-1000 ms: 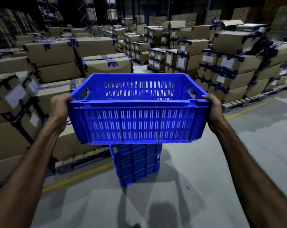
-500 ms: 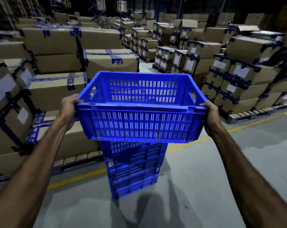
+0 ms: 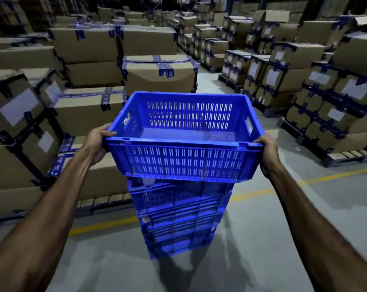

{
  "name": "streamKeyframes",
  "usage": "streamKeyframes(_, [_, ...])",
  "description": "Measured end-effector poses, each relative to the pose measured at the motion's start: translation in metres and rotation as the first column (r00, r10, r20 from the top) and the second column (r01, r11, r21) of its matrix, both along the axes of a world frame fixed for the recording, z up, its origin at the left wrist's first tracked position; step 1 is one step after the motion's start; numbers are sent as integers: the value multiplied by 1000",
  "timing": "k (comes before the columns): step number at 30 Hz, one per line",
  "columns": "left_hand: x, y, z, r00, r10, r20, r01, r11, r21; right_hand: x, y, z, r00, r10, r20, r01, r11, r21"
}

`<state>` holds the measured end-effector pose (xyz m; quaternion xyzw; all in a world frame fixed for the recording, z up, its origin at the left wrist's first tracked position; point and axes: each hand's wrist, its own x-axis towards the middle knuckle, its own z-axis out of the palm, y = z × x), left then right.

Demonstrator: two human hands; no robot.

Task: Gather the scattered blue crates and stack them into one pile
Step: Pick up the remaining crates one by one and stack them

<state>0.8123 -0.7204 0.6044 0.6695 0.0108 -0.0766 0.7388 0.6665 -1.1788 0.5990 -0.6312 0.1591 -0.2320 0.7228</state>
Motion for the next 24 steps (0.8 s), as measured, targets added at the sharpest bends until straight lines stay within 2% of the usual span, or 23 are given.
streamKeyframes(9, [36,-13,-27,992,88,-95,-91,996,-25,66,-29,-38,990,138,3,-138,990,-5])
streamKeyframes(14, [43,-10,-35,983,161,-82,-163,987,-14,83,-36,-56,987,162,-12,-162,986,-27])
streamKeyframes(20, [18,-40,-48,955,297,21,-296,955,-27,71,-39,-65,984,175,32,-172,982,-80])
streamKeyframes(24, [-8,-43,-71,939,343,-2,-343,939,-11,40,-27,-100,991,132,36,-123,976,-178])
